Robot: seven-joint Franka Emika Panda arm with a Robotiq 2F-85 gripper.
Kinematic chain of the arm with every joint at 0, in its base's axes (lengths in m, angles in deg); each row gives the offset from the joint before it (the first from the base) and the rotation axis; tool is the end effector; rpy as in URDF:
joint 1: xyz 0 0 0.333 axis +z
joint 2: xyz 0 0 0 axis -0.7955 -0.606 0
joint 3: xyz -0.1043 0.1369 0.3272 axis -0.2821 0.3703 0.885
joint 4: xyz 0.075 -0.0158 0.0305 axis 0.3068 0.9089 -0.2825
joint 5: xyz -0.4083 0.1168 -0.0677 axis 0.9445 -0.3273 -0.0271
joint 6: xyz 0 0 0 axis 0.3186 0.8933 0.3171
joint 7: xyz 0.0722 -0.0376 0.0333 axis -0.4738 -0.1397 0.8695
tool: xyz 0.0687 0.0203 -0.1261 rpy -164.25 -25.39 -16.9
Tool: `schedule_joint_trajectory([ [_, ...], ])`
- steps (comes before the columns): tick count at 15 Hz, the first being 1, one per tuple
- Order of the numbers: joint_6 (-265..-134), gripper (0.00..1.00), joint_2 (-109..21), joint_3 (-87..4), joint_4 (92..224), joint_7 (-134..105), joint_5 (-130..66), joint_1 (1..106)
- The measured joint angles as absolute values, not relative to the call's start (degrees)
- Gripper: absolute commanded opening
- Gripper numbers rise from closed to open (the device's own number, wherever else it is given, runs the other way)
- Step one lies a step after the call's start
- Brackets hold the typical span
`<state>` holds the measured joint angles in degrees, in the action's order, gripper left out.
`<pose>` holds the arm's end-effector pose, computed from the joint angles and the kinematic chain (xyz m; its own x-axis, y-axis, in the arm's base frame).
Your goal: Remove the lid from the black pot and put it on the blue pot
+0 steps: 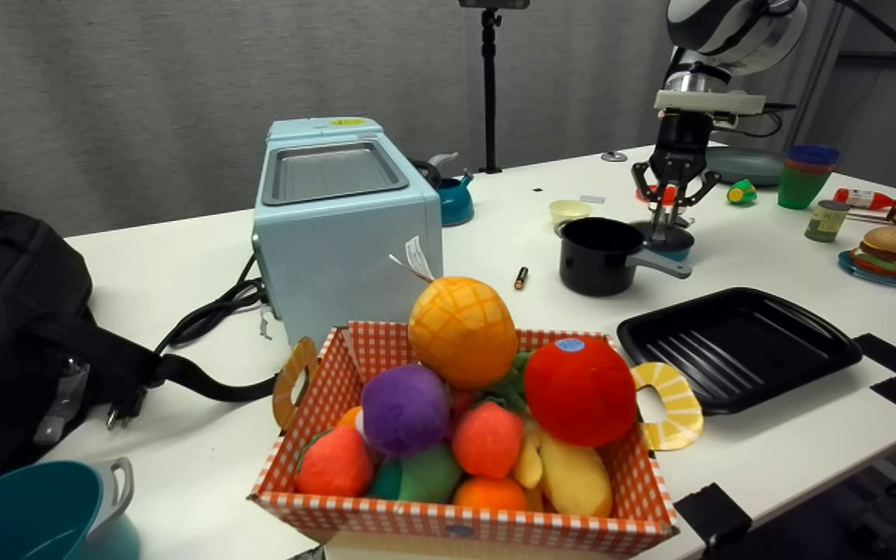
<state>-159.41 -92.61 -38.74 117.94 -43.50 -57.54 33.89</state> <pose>0.7835 -0.2242 0.1372 0.4544 -0.7364 -0.5012 -0.8664 -0.4962 -0.0564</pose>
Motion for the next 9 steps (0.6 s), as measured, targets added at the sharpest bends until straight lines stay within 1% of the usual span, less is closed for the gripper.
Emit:
schedule_joint_trajectory([
  [4, -158.3, 0.85, -93.1, -38.7, 117.9, -43.8, -57.6, 33.7],
  [6, -158.3, 0.99, -93.1, -38.6, 117.8, -43.9, -57.6, 33.8],
  [9, -159.0, 1.0, -92.6, -38.7, 116.3, -43.7, -57.1, 34.1],
])
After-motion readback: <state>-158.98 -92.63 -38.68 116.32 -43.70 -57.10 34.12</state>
